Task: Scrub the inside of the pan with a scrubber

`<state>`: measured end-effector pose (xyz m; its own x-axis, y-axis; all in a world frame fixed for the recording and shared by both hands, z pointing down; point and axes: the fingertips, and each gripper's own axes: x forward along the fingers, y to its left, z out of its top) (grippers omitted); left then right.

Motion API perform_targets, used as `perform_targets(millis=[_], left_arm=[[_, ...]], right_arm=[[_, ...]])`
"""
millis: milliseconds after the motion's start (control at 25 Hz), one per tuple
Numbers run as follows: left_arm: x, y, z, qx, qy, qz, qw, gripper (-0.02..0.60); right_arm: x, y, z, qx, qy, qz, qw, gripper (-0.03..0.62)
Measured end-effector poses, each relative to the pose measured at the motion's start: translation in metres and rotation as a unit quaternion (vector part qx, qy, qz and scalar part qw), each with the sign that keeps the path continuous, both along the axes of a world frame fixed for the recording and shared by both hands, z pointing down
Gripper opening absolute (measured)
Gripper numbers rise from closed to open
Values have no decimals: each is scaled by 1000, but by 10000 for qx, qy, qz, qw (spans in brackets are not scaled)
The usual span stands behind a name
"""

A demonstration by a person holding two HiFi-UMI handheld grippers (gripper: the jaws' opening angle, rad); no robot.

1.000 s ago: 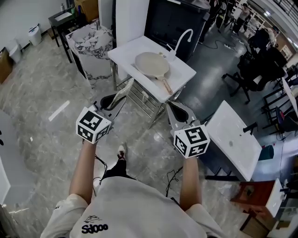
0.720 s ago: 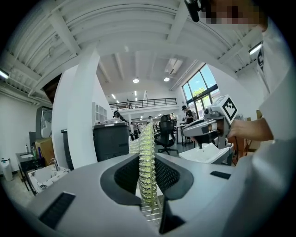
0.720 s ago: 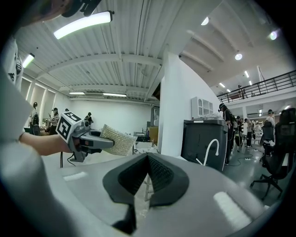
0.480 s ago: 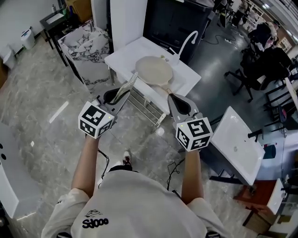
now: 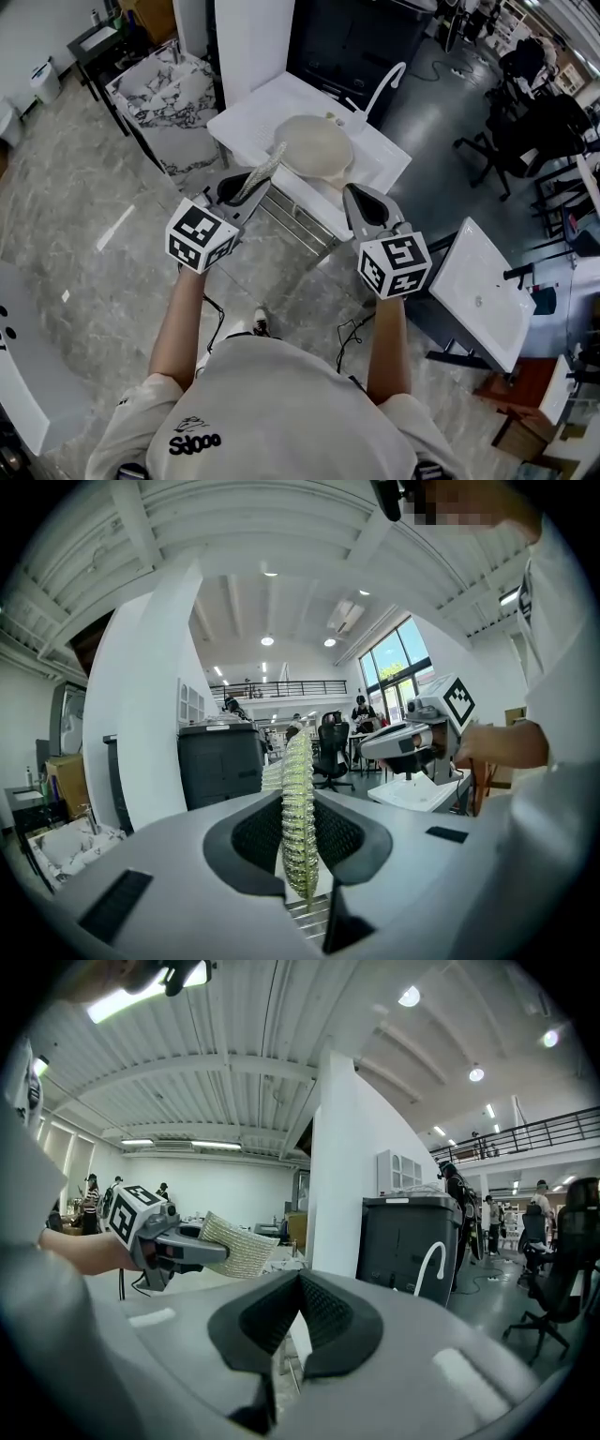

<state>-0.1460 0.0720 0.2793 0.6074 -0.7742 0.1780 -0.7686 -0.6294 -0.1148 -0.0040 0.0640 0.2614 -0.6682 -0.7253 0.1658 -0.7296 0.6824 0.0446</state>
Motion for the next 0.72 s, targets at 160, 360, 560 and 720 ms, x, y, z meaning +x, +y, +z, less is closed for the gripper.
perform_targets(millis=[160, 360, 560, 720], left_arm=[[-5, -18, 6, -37, 12, 107, 9999, 66], [-11, -34, 11, -77, 19, 261, 9996, 66], [-18, -53, 15, -151, 59, 278, 9995, 66], [-14, -68, 21, -229, 66, 360, 9991, 66]], right_arm=[[-8, -15, 7, -40, 29, 95, 9999, 9], [-12, -32, 12, -81, -44, 309, 9995, 9], [-14, -46, 16, -110, -34, 438, 9990, 9], [-8, -58, 24, -194, -2, 556, 9983, 9]])
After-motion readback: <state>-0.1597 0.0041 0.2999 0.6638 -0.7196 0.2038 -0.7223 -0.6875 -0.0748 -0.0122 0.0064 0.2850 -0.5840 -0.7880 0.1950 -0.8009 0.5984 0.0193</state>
